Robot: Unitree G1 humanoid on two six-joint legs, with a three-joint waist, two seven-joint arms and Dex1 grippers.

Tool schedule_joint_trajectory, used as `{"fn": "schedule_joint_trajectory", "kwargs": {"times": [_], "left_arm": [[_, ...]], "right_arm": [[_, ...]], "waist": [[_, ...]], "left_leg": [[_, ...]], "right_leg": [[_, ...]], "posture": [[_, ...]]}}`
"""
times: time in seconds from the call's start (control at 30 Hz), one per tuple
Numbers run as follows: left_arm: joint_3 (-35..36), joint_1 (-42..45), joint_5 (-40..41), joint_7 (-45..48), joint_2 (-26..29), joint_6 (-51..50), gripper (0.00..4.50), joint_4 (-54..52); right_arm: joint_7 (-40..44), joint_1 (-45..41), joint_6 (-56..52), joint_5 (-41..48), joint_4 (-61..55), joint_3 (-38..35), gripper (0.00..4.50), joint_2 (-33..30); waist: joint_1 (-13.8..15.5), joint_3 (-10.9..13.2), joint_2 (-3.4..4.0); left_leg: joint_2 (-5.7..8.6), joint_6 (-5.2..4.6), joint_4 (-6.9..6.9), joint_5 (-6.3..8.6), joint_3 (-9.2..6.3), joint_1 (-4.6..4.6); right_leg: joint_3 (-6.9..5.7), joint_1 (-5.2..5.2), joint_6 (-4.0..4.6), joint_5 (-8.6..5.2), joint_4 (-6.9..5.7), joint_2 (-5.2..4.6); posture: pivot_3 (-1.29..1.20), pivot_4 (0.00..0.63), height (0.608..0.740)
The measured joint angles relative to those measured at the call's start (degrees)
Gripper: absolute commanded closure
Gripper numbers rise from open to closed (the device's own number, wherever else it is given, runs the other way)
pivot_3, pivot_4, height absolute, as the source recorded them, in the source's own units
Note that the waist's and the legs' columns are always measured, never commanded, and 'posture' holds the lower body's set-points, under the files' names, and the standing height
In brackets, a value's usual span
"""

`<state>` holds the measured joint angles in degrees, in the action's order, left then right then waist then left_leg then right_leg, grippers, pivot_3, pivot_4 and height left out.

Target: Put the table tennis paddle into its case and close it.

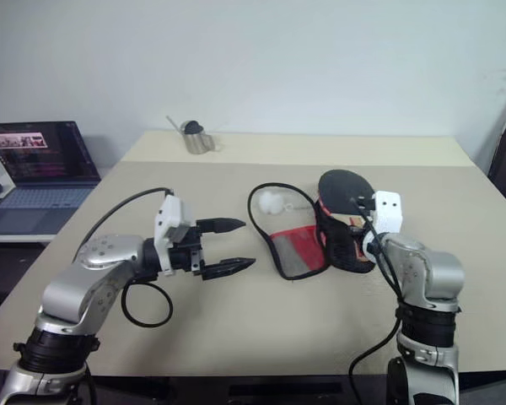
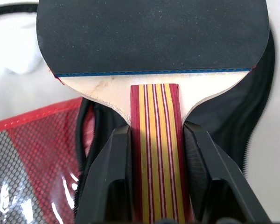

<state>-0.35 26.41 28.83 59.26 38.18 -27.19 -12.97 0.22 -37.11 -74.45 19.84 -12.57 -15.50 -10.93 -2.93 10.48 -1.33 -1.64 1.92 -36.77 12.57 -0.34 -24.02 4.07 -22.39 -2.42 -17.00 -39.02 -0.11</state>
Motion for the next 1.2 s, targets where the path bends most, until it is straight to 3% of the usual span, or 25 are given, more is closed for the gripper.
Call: {"fn": "schedule_joint_trajectory", "kwargs": {"times": [0.5,1.2], "left_arm": [[-0.01,-0.03,-0.02,-0.07,-0.03,0.02,0.00,-0.06],[-0.01,-0.84,-0.02,-0.09,-0.02,0.02,0.00,-0.63]], "right_arm": [[-1.74,0.82,14.01,-7.40,12.56,5.64,3.39,2.24],[-1.49,1.97,16.44,-11.85,14.37,6.18,3.39,1.98]], "waist": [[-0.23,0.00,0.00],[-0.25,0.00,0.00]], "left_leg": [[0.01,0.00,0.03,0.00,0.07,0.00],[0.00,0.00,0.06,0.00,0.07,0.00]], "right_leg": [[0.01,-0.02,0.00,0.00,0.01,0.00],[0.02,-0.03,0.00,0.00,0.02,0.00]], "posture": [[0.00,0.150,0.740],[0.00,0.150,0.740]]}}
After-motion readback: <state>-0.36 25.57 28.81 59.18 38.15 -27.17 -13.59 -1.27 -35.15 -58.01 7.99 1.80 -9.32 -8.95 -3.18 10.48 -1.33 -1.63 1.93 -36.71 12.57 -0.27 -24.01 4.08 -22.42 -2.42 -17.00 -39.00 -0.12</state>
